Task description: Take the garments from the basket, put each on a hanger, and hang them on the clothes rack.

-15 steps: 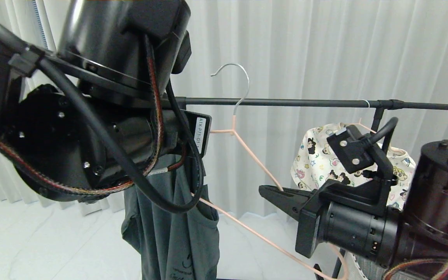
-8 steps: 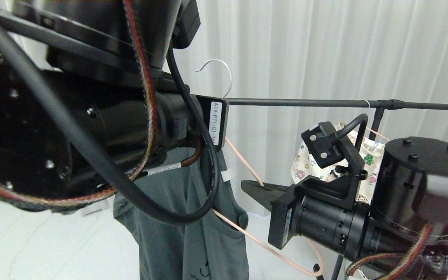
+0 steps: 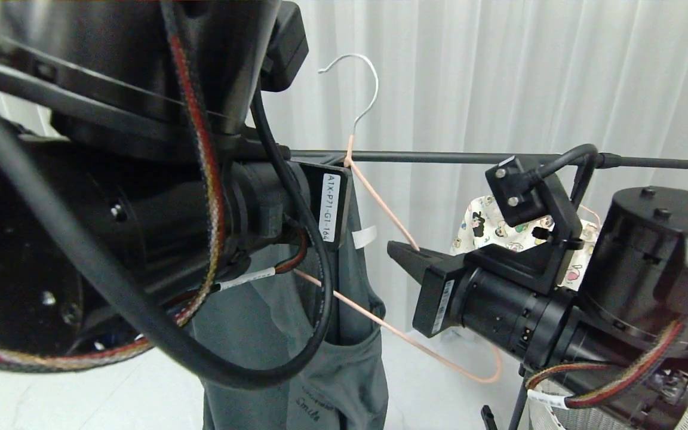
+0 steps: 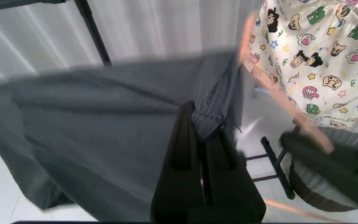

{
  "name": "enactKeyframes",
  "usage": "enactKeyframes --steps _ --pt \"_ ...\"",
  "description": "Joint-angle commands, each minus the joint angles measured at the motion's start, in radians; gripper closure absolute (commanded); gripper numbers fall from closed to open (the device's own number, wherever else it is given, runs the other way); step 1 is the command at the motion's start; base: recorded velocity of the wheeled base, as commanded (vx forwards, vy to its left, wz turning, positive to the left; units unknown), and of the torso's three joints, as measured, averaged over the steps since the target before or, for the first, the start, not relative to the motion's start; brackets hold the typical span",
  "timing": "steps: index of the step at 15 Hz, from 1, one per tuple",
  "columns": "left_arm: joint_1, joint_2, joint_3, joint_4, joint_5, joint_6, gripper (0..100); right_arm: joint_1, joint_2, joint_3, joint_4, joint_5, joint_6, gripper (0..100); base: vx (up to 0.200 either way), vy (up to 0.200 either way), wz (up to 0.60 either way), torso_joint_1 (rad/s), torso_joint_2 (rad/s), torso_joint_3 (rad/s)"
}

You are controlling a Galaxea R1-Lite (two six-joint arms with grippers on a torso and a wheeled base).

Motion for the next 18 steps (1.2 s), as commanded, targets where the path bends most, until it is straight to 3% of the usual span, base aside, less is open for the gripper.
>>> enactKeyframes --steps 1,6,7,11,15,17,18 --pt "0.0 -0.012 0.012 -0.002 0.001 0.0 100 0.0 -0.033 -0.002 -0.009 -0.025 -0.003 100 0.0 0.0 0.0 0.0 0.0 0.0" --pt "-0.003 -0.011 0.012 -0.079 0.0 0.0 100 -0.025 -0.072 -0.004 -0.01 -0.039 -0.024 100 0.0 0.0 0.0 0.0 0.0 0.0" --pt "-0.006 -0.012 0.012 -0.085 0.0 0.0 0 -0.029 -0.078 -0.005 -0.01 -0.04 -0.03 100 0.0 0.0 0.0 0.0 0.0 0.0" --pt "-0.038 -0.045 0.013 -0.09 -0.002 -0.002 0 -0.058 -0.119 -0.004 -0.01 -0.046 -0.078 100 0.0 0.0 0.0 0.0 0.0 0.0" --pt "-0.043 -0.068 0.038 -0.18 0.0 0.0 0 -0.12 -0.155 0.005 -0.021 -0.042 -0.136 100 0.0 0.0 0.0 0.0 0.0 0.0" --pt "-0.029 -0.161 0.184 -0.182 -0.016 0.047 0 -0.164 -0.196 0.048 -0.021 -0.008 -0.173 100 0.0 0.0 0.0 0.0 0.0 0.0" --pt "-0.009 -0.227 0.263 -0.183 -0.066 0.066 0 -0.178 -0.227 0.082 -0.02 0.029 -0.182 100 0.0 0.0 0.0 0.0 0.0 0.0"
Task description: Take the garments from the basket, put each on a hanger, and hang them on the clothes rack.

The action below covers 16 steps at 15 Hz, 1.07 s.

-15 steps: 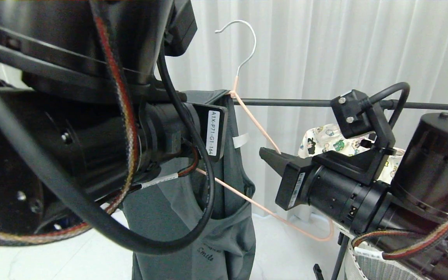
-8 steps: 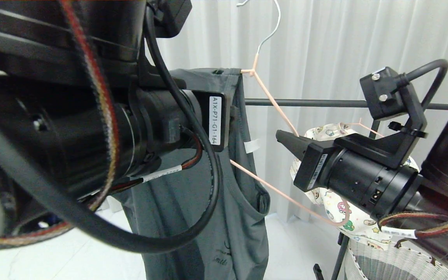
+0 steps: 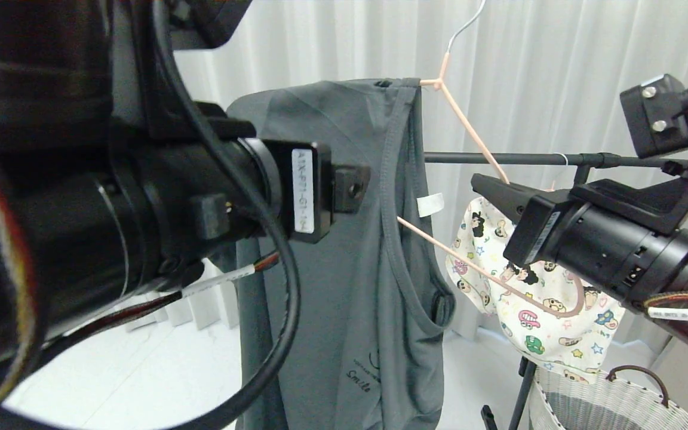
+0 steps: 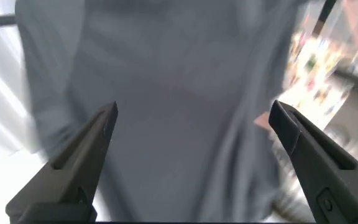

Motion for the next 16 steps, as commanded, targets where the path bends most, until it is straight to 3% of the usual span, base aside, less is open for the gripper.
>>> enactKeyframes --steps 1,5,9,12,16 --pt "0.036 -0.186 0.183 -0.003 -0.112 0.058 0 -0.026 -0.086 0.078 0.001 0.057 -0.021 100 0.0 0.0 0.0 0.0 0.0 0.0" --pt "0.181 -0.316 0.26 -0.007 -0.363 0.26 0 -0.012 -0.207 0.252 0.005 0.117 -0.114 100 0.0 0.0 0.0 0.0 0.0 0.0" --pt "0.188 -0.319 0.34 -0.007 -0.538 0.277 0 0.09 -0.299 0.376 0.014 0.119 -0.188 100 0.0 0.0 0.0 0.0 0.0 0.0" --pt "0.177 -0.336 0.389 -0.007 -0.73 0.334 0 0.152 -0.332 0.397 0.053 0.119 -0.223 100 0.0 0.0 0.0 0.0 0.0 0.0" --pt "0.131 -0.336 0.452 -0.007 -0.844 0.352 0 0.205 -0.342 0.42 0.056 0.117 -0.234 100 0.0 0.0 0.0 0.0 0.0 0.0"
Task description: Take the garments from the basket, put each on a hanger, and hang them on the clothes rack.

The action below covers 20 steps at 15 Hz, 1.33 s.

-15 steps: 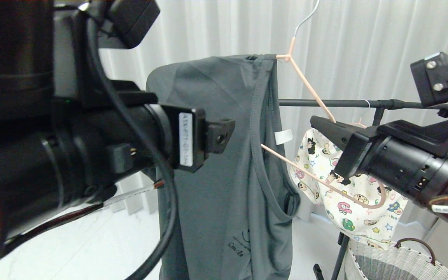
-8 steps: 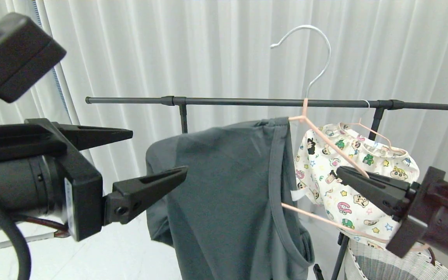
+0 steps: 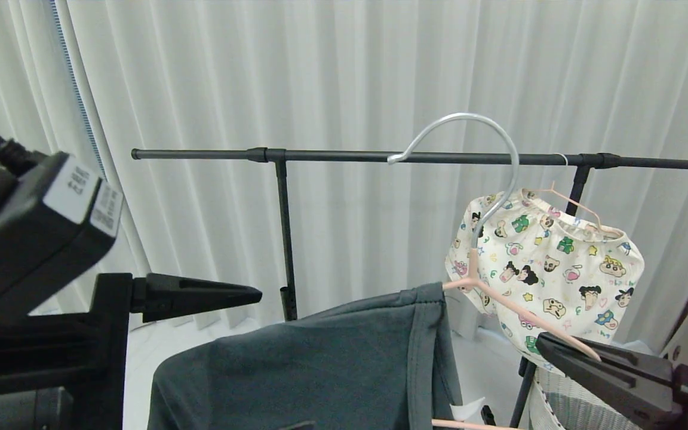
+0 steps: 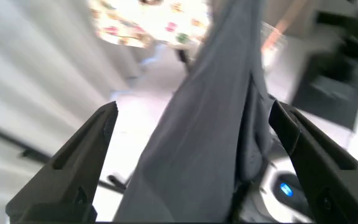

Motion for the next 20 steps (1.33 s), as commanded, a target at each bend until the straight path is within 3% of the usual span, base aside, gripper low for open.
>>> enactKeyframes --steps 1,5,7,11,12,20 --pt "-0.022 0.009 0.03 0.0 -0.007 0.0 0 0.019 -0.006 0.009 0.0 -0.001 -0.003 100 0.0 0.0 0.0 0.0 0.0 0.0" --pt "-0.025 0.071 0.032 -0.049 -0.024 -0.001 0 0.082 -0.004 0.02 0.0 -0.001 -0.009 100 0.0 0.0 0.0 0.0 0.0 0.0" --pt "-0.029 0.066 0.065 -0.047 -0.122 0.009 0 0.083 -0.001 0.02 0.0 -0.001 -0.011 100 0.0 0.0 0.0 0.0 0.0 0.0" --pt "-0.029 0.072 0.075 -0.047 -0.133 0.023 0 0.083 -0.004 0.018 0.0 -0.001 -0.017 100 0.0 0.0 0.0 0.0 0.0 0.0" --pt "-0.031 0.072 0.078 -0.047 -0.133 0.029 100 0.085 -0.004 0.018 0.0 -0.001 -0.017 100 0.0 0.0 0.0 0.0 0.0 0.0" --pt "-0.029 0.068 0.091 -0.053 -0.124 0.029 100 0.08 -0.012 0.023 0.013 -0.005 -0.029 100 0.0 0.0 0.0 0.0 0.0 0.0"
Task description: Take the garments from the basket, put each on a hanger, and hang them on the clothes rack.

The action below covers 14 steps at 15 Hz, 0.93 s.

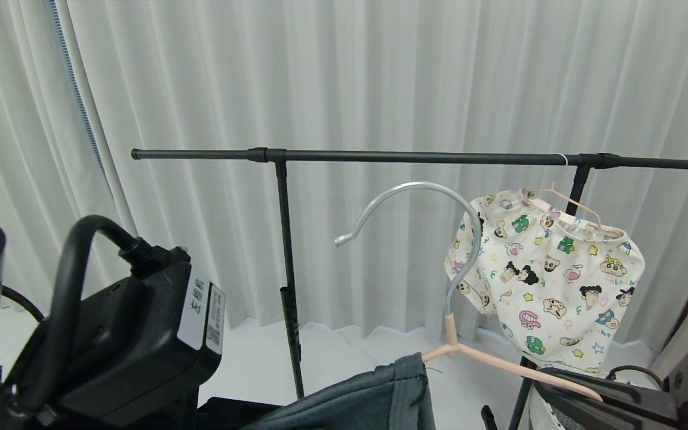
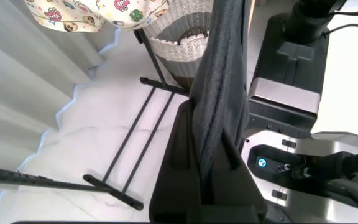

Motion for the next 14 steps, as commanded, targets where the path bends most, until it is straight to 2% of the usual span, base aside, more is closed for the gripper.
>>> enactKeyframes --steps 1,4,7,10,11,13,14 --pt "0.0 0.002 0.006 0.0 0.012 0.006 100 -0.001 -0.002 0.003 0.018 -0.004 -0.007 0 0.0 0.0 0.0 0.0 0.0 0.0" --pt "0.0 0.005 0.016 0.0 0.125 0.02 100 -0.039 -0.015 -0.003 0.029 -0.057 -0.026 0 0.0 0.0 0.0 0.0 0.0 0.0" --pt "0.005 0.003 0.026 -0.007 0.282 0.07 100 -0.128 -0.06 -0.003 0.118 -0.052 -0.024 0 0.0 0.0 0.0 0.0 0.0 0.0" --pt "0.042 0.006 0.023 -0.08 0.378 0.078 100 -0.131 -0.061 0.001 0.181 -0.047 -0.006 0 0.0 0.0 0.0 0.0 0.0 0.0" --pt "0.046 0.008 0.001 -0.119 0.447 0.078 100 -0.131 -0.037 -0.002 0.224 -0.046 0.032 0 0.0 0.0 0.0 0.0 0.0 0.0" --pt "0.045 0.003 -0.042 -0.123 0.477 0.078 100 -0.128 0.046 -0.026 0.243 -0.038 0.114 0 0.0 0.0 0.0 0.0 0.0 0.0" --pt "0.045 0.003 -0.062 -0.123 0.478 0.078 100 -0.128 0.1 -0.049 0.243 -0.038 0.129 0 0.0 0.0 0.0 0.0 0.0 0.0"
